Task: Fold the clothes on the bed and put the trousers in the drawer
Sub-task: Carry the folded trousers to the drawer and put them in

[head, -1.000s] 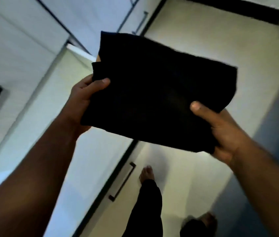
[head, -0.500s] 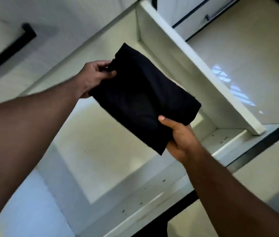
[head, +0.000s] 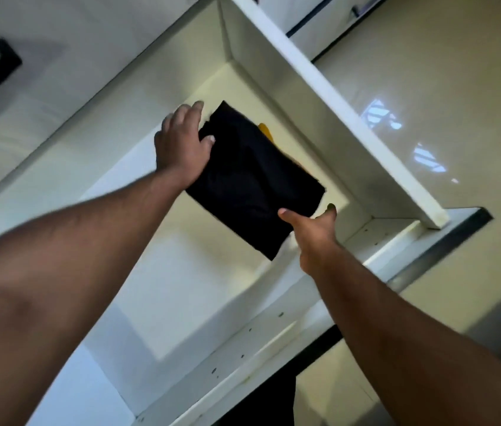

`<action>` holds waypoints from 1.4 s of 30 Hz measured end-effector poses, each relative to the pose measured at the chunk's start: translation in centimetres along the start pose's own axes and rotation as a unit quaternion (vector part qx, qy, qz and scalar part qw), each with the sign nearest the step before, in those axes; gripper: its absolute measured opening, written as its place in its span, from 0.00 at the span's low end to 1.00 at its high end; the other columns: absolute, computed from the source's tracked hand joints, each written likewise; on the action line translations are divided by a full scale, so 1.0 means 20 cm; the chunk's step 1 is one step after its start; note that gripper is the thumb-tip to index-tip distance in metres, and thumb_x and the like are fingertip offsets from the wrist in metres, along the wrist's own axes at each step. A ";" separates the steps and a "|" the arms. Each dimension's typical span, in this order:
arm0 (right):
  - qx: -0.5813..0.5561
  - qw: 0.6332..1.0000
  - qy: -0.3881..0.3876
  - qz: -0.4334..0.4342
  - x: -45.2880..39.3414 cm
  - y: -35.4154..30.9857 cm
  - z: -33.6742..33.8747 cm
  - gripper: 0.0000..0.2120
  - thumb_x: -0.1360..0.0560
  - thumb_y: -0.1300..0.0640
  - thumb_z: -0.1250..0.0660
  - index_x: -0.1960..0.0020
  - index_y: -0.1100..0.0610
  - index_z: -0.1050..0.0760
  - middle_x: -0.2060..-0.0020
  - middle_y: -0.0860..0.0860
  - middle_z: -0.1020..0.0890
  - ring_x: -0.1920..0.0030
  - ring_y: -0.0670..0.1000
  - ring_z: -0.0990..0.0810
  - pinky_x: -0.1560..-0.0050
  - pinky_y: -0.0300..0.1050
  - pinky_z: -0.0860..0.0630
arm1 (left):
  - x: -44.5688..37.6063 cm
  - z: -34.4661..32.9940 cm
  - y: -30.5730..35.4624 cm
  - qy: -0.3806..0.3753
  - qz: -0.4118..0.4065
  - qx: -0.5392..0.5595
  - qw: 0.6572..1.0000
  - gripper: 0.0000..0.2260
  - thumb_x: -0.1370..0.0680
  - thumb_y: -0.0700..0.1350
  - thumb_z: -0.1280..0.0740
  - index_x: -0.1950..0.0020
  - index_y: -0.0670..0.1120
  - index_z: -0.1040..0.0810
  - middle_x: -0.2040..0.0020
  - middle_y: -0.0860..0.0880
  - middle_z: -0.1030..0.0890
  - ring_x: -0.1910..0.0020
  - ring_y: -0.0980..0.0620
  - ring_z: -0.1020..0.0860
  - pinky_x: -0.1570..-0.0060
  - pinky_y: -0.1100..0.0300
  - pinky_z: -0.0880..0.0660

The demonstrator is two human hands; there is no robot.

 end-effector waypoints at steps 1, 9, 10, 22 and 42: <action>0.015 1.000 0.001 -0.014 0.05 -0.04 0.06 0.35 0.24 0.63 0.31 0.24 0.56 0.46 0.36 0.52 0.29 0.47 0.49 0.30 0.41 0.47 0.31 | 0.07 0.01 0.11 0.015 -0.019 -0.008 1.000 0.28 0.22 0.50 0.33 0.23 0.49 0.37 0.26 0.46 0.33 0.28 0.42 0.36 0.33 0.46 0.35; 0.045 0.988 -0.066 0.130 0.55 -0.36 0.73 0.28 0.24 0.64 0.32 0.27 0.51 0.34 0.32 0.51 0.29 0.42 0.49 0.26 0.58 0.37 0.27 | 0.53 0.12 1.22 0.034 -0.110 -0.028 0.993 0.31 0.24 0.54 0.33 0.23 0.54 0.38 0.21 0.44 0.46 0.23 0.39 0.48 0.30 0.39 0.42; 0.050 0.983 -0.042 0.174 0.59 -0.38 0.89 0.27 0.25 0.64 0.32 0.28 0.51 0.32 0.33 0.52 0.27 0.43 0.50 0.24 0.54 0.40 0.24 | 0.59 0.10 1.40 0.017 -0.163 -0.018 0.986 0.30 0.24 0.54 0.34 0.23 0.53 0.38 0.21 0.44 0.45 0.23 0.39 0.47 0.30 0.39 0.43; 0.243 0.847 0.391 0.265 0.82 0.17 3.64 0.21 0.27 0.56 0.35 0.35 0.60 0.26 0.38 0.58 0.24 0.37 0.60 0.27 0.35 0.53 0.31 | 2.13 -0.84 3.68 -0.448 -0.234 0.253 0.825 0.32 0.23 0.53 0.30 0.22 0.51 0.41 0.27 0.46 0.33 0.34 0.51 0.29 0.43 0.63 0.29; -0.416 0.865 0.258 0.112 0.32 1.22 4.99 0.33 0.40 0.48 0.19 0.38 0.56 0.22 0.51 0.52 0.15 0.52 0.53 0.15 0.59 0.50 0.18 | 2.67 -1.80 4.50 -0.544 -0.070 0.332 0.768 0.22 0.29 0.48 0.23 0.38 0.41 0.20 0.45 0.43 0.16 0.51 0.46 0.16 0.56 0.53 0.19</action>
Point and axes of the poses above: each hand's wrist, its own x-axis away from the middle knuckle, its own z-axis out of the back of the hand, y = z × x, the point moved 5 cm from there along -x, towards the middle knuckle
